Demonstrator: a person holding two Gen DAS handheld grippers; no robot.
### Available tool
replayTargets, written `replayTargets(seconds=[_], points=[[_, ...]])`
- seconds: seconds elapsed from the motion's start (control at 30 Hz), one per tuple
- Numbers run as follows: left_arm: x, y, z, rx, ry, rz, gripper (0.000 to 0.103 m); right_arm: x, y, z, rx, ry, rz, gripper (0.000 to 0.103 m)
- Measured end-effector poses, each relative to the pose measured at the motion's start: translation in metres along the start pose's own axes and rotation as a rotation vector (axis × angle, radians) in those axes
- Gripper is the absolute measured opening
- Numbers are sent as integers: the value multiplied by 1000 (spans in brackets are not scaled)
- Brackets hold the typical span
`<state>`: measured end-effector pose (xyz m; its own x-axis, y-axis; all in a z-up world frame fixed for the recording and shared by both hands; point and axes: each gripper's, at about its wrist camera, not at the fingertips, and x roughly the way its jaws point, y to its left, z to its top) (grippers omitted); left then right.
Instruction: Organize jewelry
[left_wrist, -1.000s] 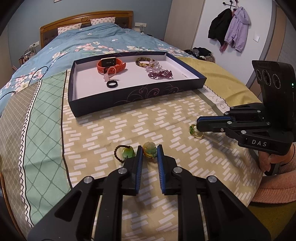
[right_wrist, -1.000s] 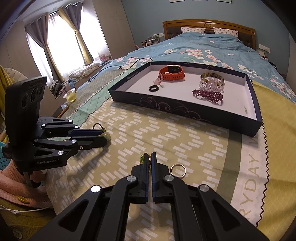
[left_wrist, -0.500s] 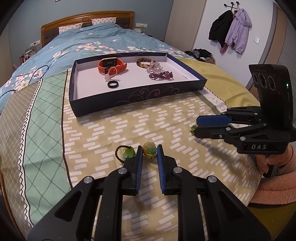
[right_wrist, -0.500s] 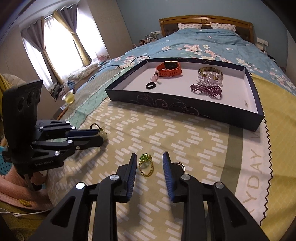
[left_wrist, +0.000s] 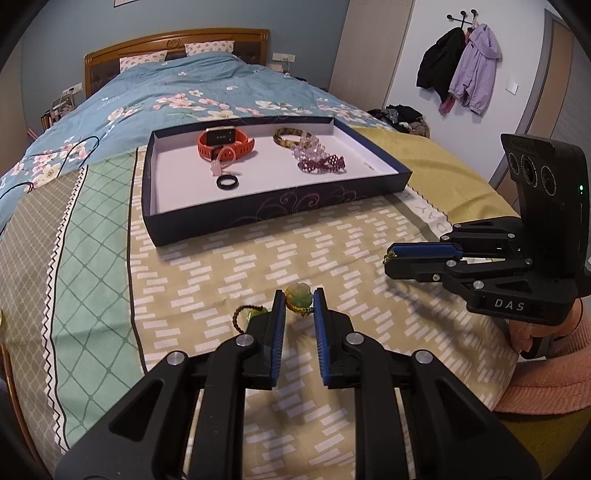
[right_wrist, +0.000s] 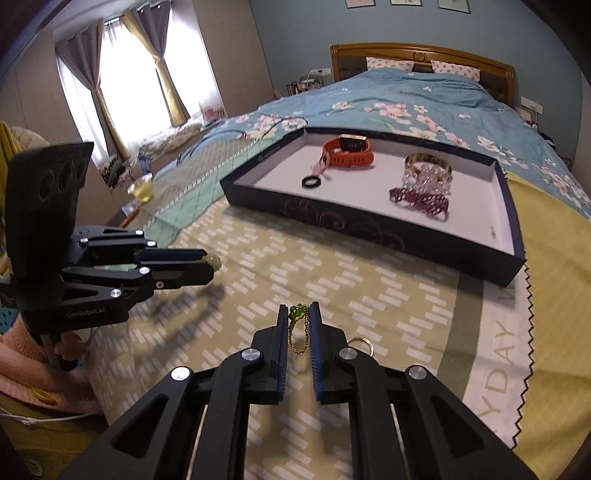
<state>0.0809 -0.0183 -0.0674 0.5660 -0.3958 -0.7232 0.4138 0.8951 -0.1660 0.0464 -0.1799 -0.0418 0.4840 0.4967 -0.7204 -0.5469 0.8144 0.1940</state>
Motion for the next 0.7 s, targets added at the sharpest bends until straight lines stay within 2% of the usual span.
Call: replayTargets(seconds=[0.3,0.7], points=[[-6,-4,8,8,-34,16,16,-15,-8,9,25,-67,9,9],[-11,-10,23,23,-83,31,16,-22,-13,21,28,-114,-2,9]])
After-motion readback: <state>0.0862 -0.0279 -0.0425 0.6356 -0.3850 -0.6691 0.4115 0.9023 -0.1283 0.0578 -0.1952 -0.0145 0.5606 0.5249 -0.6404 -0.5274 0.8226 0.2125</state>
